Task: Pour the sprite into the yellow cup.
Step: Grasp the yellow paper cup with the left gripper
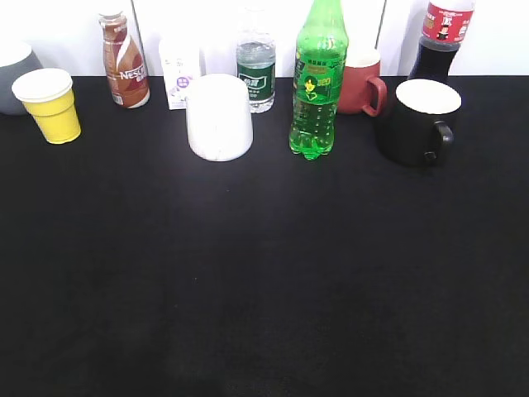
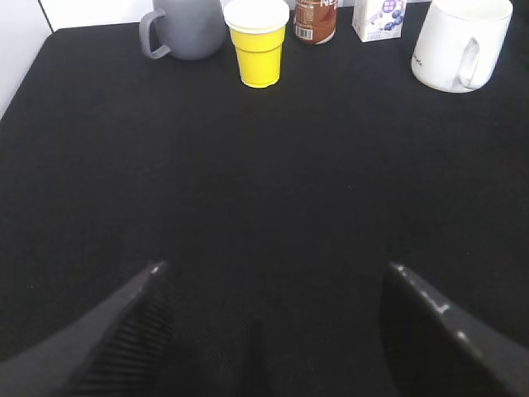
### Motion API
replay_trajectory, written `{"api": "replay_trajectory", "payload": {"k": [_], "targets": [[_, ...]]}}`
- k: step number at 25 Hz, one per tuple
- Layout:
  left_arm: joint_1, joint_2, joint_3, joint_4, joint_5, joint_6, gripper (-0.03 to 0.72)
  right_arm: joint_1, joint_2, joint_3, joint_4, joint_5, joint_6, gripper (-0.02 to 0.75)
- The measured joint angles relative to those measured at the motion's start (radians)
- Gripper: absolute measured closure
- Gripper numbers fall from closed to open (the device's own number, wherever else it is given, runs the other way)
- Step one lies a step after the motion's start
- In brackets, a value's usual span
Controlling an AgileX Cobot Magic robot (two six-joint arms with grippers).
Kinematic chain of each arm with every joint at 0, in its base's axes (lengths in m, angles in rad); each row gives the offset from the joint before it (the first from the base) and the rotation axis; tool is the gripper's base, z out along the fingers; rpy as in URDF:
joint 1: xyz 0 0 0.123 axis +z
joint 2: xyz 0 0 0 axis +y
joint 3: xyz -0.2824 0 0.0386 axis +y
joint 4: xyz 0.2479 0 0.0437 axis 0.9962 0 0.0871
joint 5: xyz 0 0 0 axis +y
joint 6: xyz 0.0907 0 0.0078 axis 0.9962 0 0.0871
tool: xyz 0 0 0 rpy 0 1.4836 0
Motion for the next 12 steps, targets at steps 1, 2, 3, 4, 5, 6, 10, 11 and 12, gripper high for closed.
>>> {"api": "replay_trajectory", "payload": {"k": [1,2,3,4,5,6,10,11,12], "targets": [[0.0,0.0,0.0,0.0,0.0,0.0,0.101,0.0,0.0,0.0,0.0,0.0,0.0,0.279],[0.0,0.0,0.0,0.0,0.0,0.0,0.101,0.0,0.0,0.0,0.0,0.0,0.0,0.279],[0.0,0.0,0.0,0.0,0.0,0.0,0.101,0.0,0.0,0.0,0.0,0.0,0.0,0.279],[0.0,0.0,0.0,0.0,0.0,0.0,0.101,0.0,0.0,0.0,0.0,0.0,0.0,0.279],[0.0,0.0,0.0,0.0,0.0,0.0,0.101,0.0,0.0,0.0,0.0,0.0,0.0,0.279],[0.0,0.0,0.0,0.001,0.0,0.0,0.101,0.0,0.0,0.0,0.0,0.0,0.0,0.279],[0.0,0.0,-0.004,-0.032,-0.012,0.0,0.101,0.0,0.0,0.0,0.0,0.0,0.0,0.279],[0.0,0.006,-0.015,-0.047,-0.059,0.0,0.104,0.0,0.0,0.0,0.0,0.0,0.0,0.279],[0.0,0.026,-0.017,-0.051,-0.151,0.0,0.103,0.0,0.0,0.0,0.0,0.0,0.0,0.279]]}}
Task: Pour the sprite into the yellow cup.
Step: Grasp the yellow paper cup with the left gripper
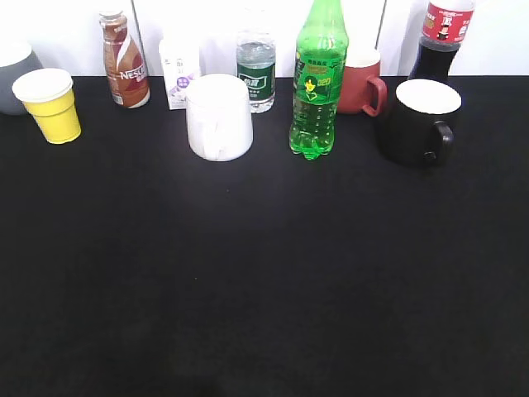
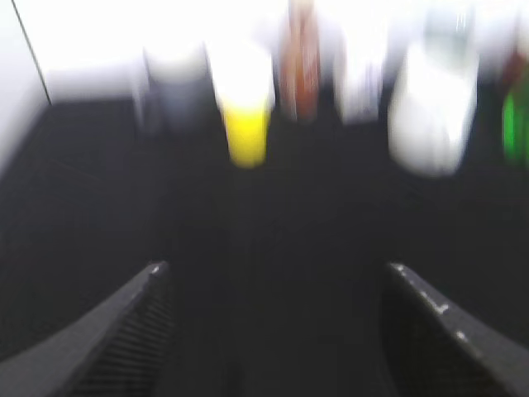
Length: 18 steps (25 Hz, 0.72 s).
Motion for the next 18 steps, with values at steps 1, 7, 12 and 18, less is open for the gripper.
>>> {"api": "replay_trajectory", "payload": {"k": [1,7,12,18], "targets": [[0.0,0.031,0.0,0.0,-0.126,0.0,0.103,0.0,0.0,0.0,0.0,0.0,0.0,0.279],[0.0,0.43,0.254,-0.015,-0.984,0.0,0.103,0.0,0.0,0.0,0.0,0.0,0.0,0.279],[-0.002,0.949,0.325,0.06,-1.463,0.0,0.104,0.0,0.0,0.0,0.0,0.0,0.0,0.279],[-0.085,1.415,0.249,0.078,-1.716,0.001,0.113,0.0,0.0,0.0,0.001,0.0,0.0,0.279]]}}
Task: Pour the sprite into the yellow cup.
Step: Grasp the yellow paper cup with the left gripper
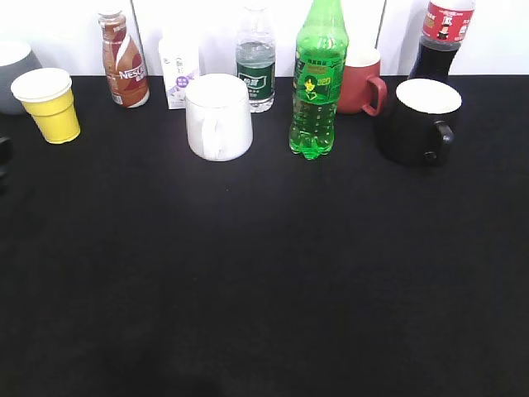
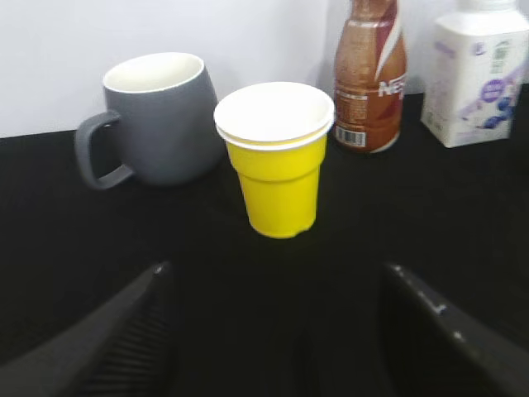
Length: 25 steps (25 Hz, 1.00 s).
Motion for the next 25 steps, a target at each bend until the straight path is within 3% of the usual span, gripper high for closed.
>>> {"api": "replay_trajectory", "payload": {"k": [3,10,25], "targets": [[0.0,0.17,-0.095,0.034,-0.054,0.0,0.02,0.0,0.0,0.0,0.0,0.0,0.0,0.279],[0.0,0.416,-0.258,0.043,-0.179,0.0,0.019,0.0,0.0,0.0,0.0,0.0,0.0,0.279],[0.008,0.681,-0.576,0.016,-0.179,0.0,0.033,0.0,0.0,0.0,0.0,0.0,-0.001,0.279]]}}
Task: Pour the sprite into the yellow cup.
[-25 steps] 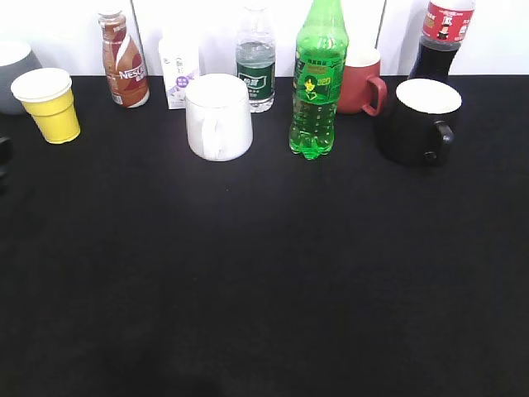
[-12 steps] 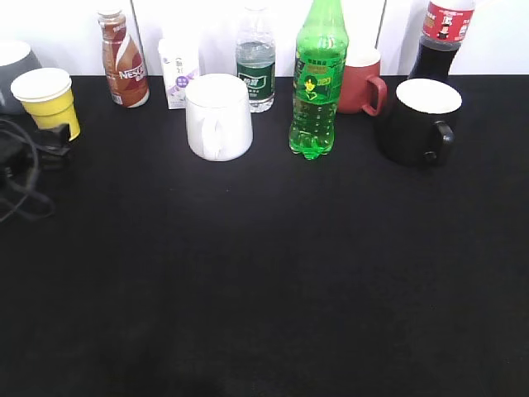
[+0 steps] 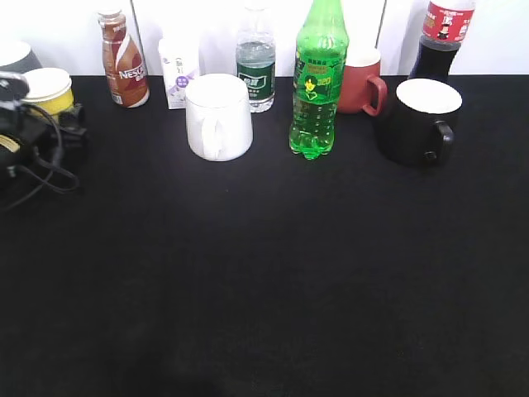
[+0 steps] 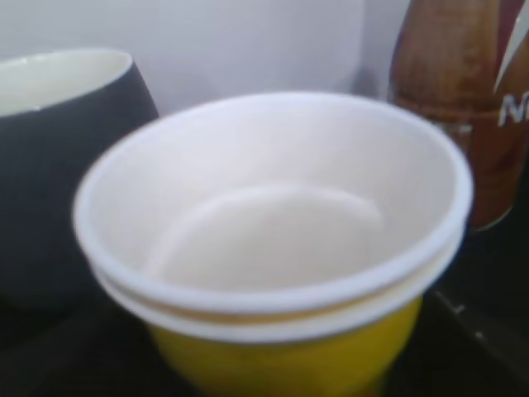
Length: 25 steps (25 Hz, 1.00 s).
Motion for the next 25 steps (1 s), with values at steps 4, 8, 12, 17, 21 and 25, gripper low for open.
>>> {"api": "replay_trajectory", "payload": {"k": [4,8,12,17,21,25], "targets": [[0.0,0.017,-0.009,0.034,-0.04,0.0,0.114,0.0,0.0,0.0,0.0,0.0,0.0,0.279],[0.0,0.017,-0.009,0.042,-0.046,0.0,0.179,0.0,0.0,0.0,0.0,0.0,0.0,0.279],[-0.002,0.014,-0.002,0.09,-0.06,0.0,0.262,0.0,0.0,0.0,0.0,0.0,0.0,0.279],[-0.044,-0.273,0.265,0.171,-0.098,-0.043,0.265,0.0,0.0,0.0,0.005,0.0,0.0,0.279],[-0.105,-0.594,0.465,0.363,-0.1,-0.128,0.265,0.0,0.0,-0.023,0.017,-0.128,0.0,0.279],[-0.106,-0.69,0.564,0.532,-0.098,-0.227,0.265,0.0,0.15,0.089,0.041,-0.546,0.0,0.279]]}}
